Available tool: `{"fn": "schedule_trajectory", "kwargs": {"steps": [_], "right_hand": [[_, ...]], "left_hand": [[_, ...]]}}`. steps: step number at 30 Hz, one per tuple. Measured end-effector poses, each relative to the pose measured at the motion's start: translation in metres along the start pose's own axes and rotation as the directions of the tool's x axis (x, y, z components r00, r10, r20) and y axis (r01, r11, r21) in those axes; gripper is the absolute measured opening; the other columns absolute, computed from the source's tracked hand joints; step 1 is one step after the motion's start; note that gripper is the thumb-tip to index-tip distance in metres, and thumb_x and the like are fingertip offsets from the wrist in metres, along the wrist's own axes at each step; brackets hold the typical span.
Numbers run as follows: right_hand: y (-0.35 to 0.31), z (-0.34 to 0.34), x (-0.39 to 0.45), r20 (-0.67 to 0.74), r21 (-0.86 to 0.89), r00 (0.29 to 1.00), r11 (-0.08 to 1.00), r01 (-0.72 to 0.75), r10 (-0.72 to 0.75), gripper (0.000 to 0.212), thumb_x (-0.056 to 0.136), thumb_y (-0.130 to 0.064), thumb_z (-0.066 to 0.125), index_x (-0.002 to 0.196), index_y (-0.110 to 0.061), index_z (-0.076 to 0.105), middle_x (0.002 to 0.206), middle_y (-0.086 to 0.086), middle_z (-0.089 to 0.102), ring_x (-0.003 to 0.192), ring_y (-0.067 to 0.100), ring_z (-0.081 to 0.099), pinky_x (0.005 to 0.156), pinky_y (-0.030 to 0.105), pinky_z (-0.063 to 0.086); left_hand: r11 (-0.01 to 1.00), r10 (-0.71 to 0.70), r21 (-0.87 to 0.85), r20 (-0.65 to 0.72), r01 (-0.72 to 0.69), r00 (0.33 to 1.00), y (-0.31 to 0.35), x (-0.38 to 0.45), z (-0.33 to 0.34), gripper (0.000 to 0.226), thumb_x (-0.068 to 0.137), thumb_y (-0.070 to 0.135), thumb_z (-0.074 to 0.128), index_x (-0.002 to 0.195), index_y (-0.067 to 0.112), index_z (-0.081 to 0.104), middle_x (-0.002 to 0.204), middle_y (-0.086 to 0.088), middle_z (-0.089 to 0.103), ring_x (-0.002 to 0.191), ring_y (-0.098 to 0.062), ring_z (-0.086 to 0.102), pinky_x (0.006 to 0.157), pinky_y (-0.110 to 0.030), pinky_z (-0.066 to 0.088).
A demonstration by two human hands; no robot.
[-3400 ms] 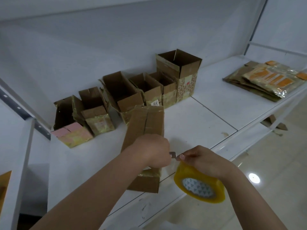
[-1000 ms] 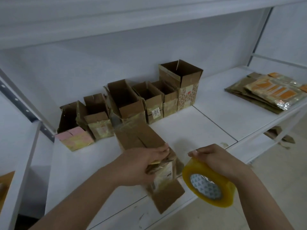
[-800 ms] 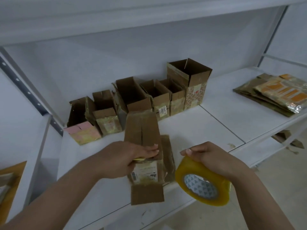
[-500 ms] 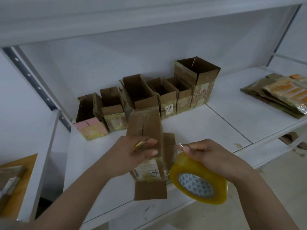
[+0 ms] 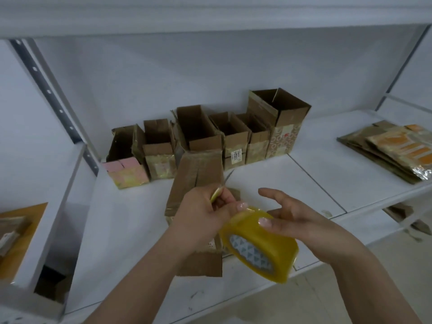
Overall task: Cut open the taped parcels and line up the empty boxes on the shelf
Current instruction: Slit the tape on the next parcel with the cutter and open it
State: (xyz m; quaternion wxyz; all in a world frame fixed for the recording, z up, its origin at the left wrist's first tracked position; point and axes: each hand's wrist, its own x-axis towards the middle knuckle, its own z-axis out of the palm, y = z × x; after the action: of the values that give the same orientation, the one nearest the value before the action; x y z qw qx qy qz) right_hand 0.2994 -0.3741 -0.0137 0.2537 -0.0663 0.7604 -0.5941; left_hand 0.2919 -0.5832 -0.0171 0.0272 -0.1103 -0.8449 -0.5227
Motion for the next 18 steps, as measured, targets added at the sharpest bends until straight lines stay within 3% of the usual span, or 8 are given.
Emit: {"fn": "schedule_trajectory", "kwargs": {"steps": [3, 7, 9, 11, 14, 18], "right_hand": [[0.002, -0.017, -0.005, 0.048, 0.1, 0.992, 0.989, 0.11, -0.115, 0.104, 0.049, -0.055, 0.089, 0.139, -0.029, 0.043, 0.103, 0.009, 0.074, 0.098, 0.024, 0.071, 0.076, 0.026, 0.056], [0.001, -0.03, -0.004, 0.068, 0.18, 0.976, 0.964, 0.194, -0.209, 0.099, 0.049, -0.057, 0.09, 0.135, -0.024, 0.052, 0.101, 0.017, 0.072, 0.091, 0.031, 0.07, 0.072, 0.031, 0.056], [0.0, -0.031, 0.0, 0.096, 0.143, 0.974, 0.972, 0.188, -0.203, 0.099, 0.048, -0.057, 0.09, 0.133, -0.024, 0.052, 0.106, 0.018, 0.072, 0.096, 0.034, 0.07, 0.075, 0.033, 0.057], [-0.004, -0.029, 0.004, 0.085, 0.06, 0.982, 0.985, 0.164, -0.168, 0.1, 0.041, -0.065, 0.089, 0.127, -0.025, 0.057, 0.105, 0.015, 0.073, 0.096, 0.032, 0.071, 0.076, 0.033, 0.059], [0.0, -0.031, 0.009, 0.0, -0.063, 0.994, 0.992, 0.106, -0.106, 0.098, 0.028, -0.08, 0.081, 0.112, -0.031, 0.067, 0.102, 0.009, 0.073, 0.091, 0.028, 0.072, 0.08, 0.04, 0.06], [0.003, -0.027, 0.011, 0.039, -0.004, 0.994, 0.995, 0.1, -0.1, 0.082, 0.038, -0.079, 0.081, 0.105, -0.032, 0.071, 0.104, 0.01, 0.072, 0.094, 0.033, 0.07, 0.083, 0.044, 0.056]], "left_hand": [[0.999, -0.025, 0.044, -0.094, 0.029, 0.995, -0.002, 0.003, -0.011, 0.024, 0.083, 0.031, 0.075, 0.065, 0.02, 0.063, 0.061, 0.0, 0.064, 0.061, -0.013, 0.059, 0.057, -0.023, 0.047], [0.996, -0.067, 0.049, -0.179, 0.077, 0.981, -0.011, 0.001, -0.018, 0.021, 0.085, 0.029, 0.073, 0.07, 0.016, 0.066, 0.069, 0.001, 0.071, 0.07, -0.014, 0.067, 0.068, -0.032, 0.056], [0.991, -0.055, 0.106, -0.238, 0.083, 0.97, -0.011, -0.002, -0.019, 0.022, 0.085, 0.029, 0.073, 0.067, 0.02, 0.063, 0.061, 0.011, 0.066, 0.062, -0.004, 0.062, 0.059, -0.016, 0.048], [0.984, -0.06, 0.141, -0.315, 0.11, 0.947, -0.013, -0.006, -0.024, 0.027, 0.085, 0.028, 0.073, 0.063, 0.022, 0.058, 0.053, 0.011, 0.06, 0.056, 0.0, 0.056, 0.053, -0.01, 0.04], [0.973, -0.077, 0.174, -0.386, 0.154, 0.919, -0.02, -0.013, -0.041, 0.028, 0.085, 0.03, 0.071, 0.065, 0.016, 0.059, 0.057, 0.005, 0.058, 0.059, -0.003, 0.054, 0.057, -0.02, 0.04], [0.96, -0.154, 0.149, -0.427, 0.237, 0.891, -0.029, -0.019, -0.054, 0.031, 0.087, 0.03, 0.07, 0.065, 0.012, 0.059, 0.056, 0.004, 0.057, 0.054, -0.003, 0.05, 0.056, -0.023, 0.037]]}}
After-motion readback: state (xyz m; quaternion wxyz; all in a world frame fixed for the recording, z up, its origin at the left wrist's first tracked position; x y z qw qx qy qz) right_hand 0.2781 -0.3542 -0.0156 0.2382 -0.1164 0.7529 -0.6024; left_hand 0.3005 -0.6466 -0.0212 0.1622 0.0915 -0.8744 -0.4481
